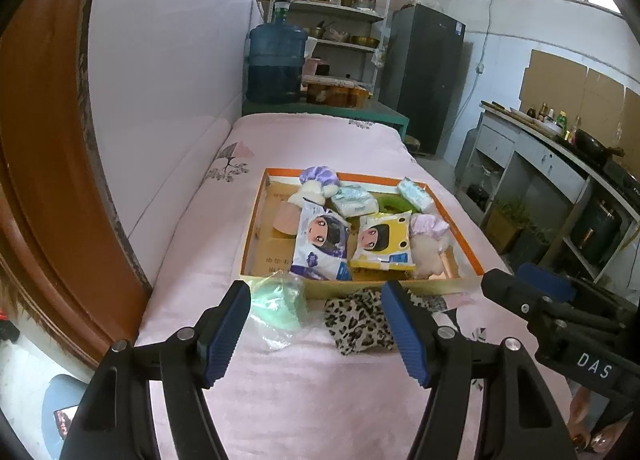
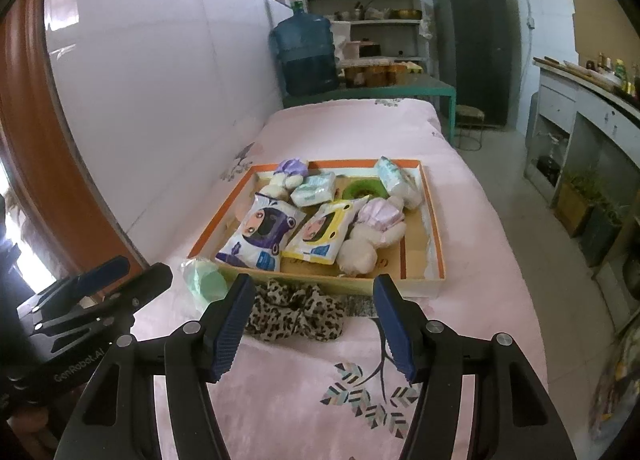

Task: Organize soft objects
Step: 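Open both grippers and withdraw them from the tray toward the remaining items, then grasp the leopard-print scrunchie with the right gripper while the left grasps the green mesh ball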

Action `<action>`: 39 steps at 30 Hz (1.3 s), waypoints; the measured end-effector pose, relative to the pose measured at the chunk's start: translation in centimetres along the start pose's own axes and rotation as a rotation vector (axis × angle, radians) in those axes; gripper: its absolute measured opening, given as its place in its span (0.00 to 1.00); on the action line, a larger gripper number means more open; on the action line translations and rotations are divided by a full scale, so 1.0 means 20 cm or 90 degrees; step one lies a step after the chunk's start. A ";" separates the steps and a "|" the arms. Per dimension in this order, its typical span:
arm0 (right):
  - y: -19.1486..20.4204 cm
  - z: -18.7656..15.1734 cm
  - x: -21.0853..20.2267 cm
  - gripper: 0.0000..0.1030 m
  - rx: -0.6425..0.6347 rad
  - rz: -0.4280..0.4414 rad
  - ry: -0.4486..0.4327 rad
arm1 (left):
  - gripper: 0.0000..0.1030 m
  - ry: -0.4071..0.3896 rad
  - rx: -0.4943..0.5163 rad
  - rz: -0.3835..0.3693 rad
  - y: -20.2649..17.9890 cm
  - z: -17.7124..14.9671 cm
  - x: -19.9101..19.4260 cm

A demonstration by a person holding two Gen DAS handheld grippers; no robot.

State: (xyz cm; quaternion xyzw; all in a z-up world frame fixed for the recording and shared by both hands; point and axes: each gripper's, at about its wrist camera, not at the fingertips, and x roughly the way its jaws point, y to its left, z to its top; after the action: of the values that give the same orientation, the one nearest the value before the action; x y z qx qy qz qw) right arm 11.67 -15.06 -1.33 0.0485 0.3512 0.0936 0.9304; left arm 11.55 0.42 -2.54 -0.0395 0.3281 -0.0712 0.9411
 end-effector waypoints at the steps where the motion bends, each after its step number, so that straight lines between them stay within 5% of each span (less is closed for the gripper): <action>1: 0.00 0.00 0.00 0.62 -0.001 0.000 0.001 | 0.66 0.001 0.001 0.001 0.00 -0.01 0.00; 18: 0.01 -0.13 0.18 0.62 -0.012 0.031 0.069 | 0.64 0.043 -0.029 0.006 0.14 -0.13 0.07; 21: 0.03 -0.16 0.25 0.73 -0.018 0.047 0.098 | 0.64 0.049 -0.032 0.008 0.17 -0.15 0.09; 27: 0.05 -0.18 0.40 0.73 -0.006 0.078 0.136 | 0.64 0.054 -0.043 0.004 0.20 -0.17 0.12; 39: 0.10 -0.17 0.67 0.75 -0.033 0.051 0.164 | 0.64 0.081 -0.070 -0.009 0.28 -0.17 0.22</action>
State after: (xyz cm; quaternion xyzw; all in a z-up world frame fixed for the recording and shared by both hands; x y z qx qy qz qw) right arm 18.92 -10.16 -12.24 0.0260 0.4626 0.1453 0.8742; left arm 13.39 5.23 -8.53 -0.0891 0.3902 -0.0624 0.9143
